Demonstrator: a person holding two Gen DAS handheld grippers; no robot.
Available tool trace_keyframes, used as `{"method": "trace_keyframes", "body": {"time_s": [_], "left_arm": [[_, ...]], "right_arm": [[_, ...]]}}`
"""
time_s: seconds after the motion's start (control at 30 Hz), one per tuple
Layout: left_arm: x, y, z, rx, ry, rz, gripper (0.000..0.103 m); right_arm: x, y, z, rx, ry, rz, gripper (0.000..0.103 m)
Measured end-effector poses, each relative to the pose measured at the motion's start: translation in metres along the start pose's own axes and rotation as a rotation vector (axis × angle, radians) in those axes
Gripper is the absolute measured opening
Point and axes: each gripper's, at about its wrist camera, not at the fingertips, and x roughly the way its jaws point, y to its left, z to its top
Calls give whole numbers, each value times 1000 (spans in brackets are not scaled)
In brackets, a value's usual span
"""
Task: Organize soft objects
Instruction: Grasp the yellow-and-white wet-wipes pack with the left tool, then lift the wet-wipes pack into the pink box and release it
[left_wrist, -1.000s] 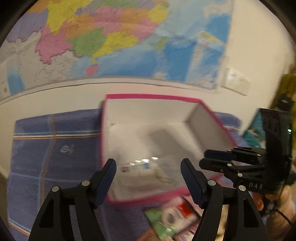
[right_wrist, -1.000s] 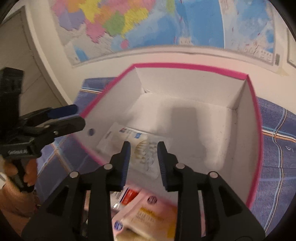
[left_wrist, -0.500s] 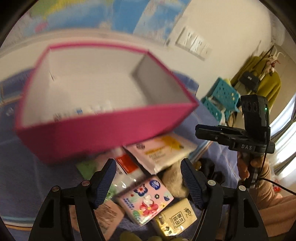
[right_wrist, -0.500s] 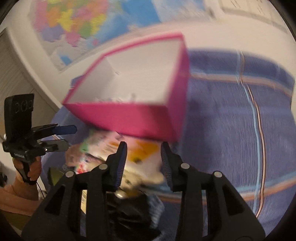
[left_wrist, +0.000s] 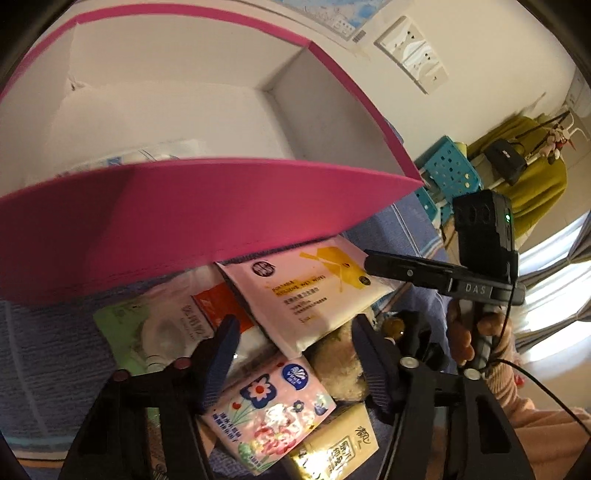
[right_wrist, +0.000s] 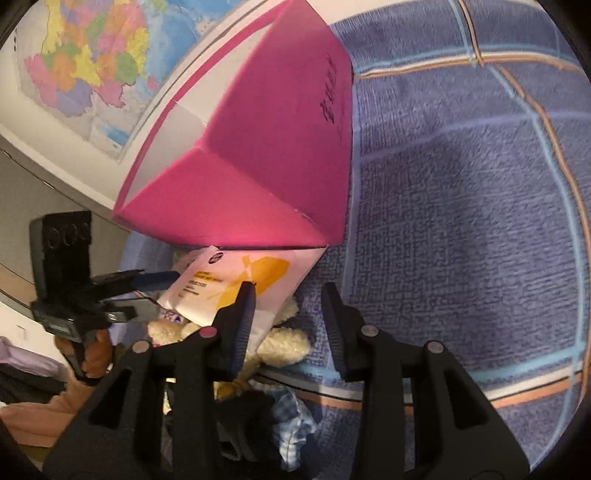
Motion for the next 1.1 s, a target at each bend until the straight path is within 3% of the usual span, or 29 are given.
{"method": "trace_keyframes", "body": {"time_s": [0.07,0.17,0.2,0.43,0.67,1.1], "left_arm": [[6,-1,0,-4,17,-8,54],[10,-3,1,-7,23,-2,47],[9,-2,1,-8,23,1,46],[3,-9,-4,5,1,16,43],[-18,-25,-15,54,-60,33,43],[-71,-63,-23,180,-205,83,43]], "right_arm": [[2,-5,1,26,15,47,40],[4,-9,-1,49,22,107,23],[3,-8,-1,43,20,116,23],[-9,8,-10,-42,-21,56,11],[-28,32,-21,-125,-89,-2,9],[-72,81,-23,-265,-201,-22,8]]}}
